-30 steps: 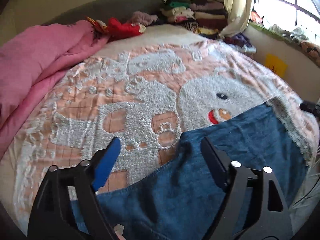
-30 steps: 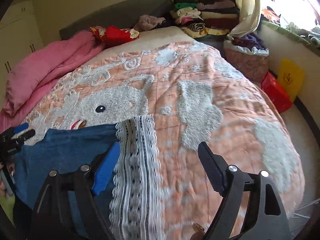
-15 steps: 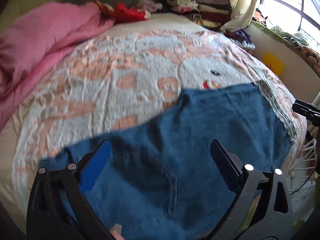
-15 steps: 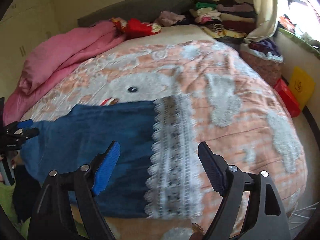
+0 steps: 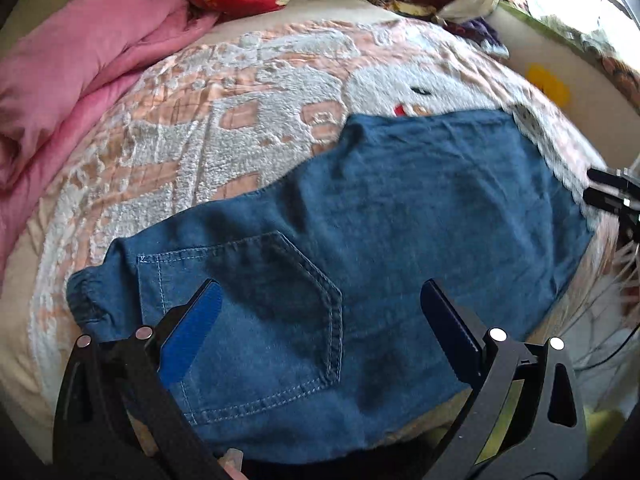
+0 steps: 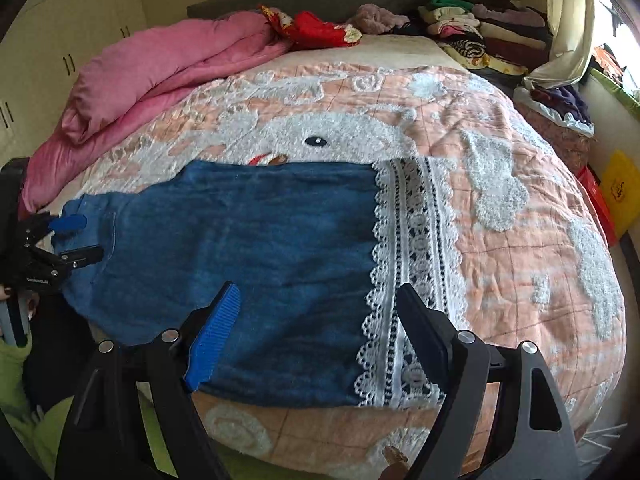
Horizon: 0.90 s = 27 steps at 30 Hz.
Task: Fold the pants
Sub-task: 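Lay the leg flat beside the other and open both tools, then move both open tools toward the lace-trimmed leg hems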
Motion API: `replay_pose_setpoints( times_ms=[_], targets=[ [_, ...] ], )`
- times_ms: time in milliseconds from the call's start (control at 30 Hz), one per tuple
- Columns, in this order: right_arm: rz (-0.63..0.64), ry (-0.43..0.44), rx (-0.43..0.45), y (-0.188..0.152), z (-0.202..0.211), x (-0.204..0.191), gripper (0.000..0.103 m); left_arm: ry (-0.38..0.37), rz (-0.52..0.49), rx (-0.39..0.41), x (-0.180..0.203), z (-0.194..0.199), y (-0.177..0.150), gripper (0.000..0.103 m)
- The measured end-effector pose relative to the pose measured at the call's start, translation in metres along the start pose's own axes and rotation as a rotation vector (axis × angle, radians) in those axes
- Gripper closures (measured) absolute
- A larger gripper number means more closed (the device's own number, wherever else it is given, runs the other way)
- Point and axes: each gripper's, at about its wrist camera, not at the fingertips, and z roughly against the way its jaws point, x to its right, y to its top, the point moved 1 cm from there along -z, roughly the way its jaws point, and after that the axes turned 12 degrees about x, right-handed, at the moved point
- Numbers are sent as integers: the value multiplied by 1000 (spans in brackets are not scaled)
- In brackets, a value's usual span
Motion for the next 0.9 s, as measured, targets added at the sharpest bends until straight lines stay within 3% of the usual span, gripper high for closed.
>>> replay_pose_setpoints(
  times_ms=[167,333,500,733,900],
  targets=[
    [48,2,-93,-17,-10,-4,24,14,-53,-54,4,-9,-4,10],
    [9,-47,-198,-38,-21,12,23,14,-6,-145,-9,-25,-15,10],
    [-19,-30,-172,-45,-15,17,23,-27,102,-185,-30,-32,-21,10],
    [-46,-28,-165,-43,-12,19,23,-23,91,-172,-26,-27,-20,10],
    [-120,8,-135,-35,1,23,18,-13,71,-101,-21,-14,-12,10]
  ],
)
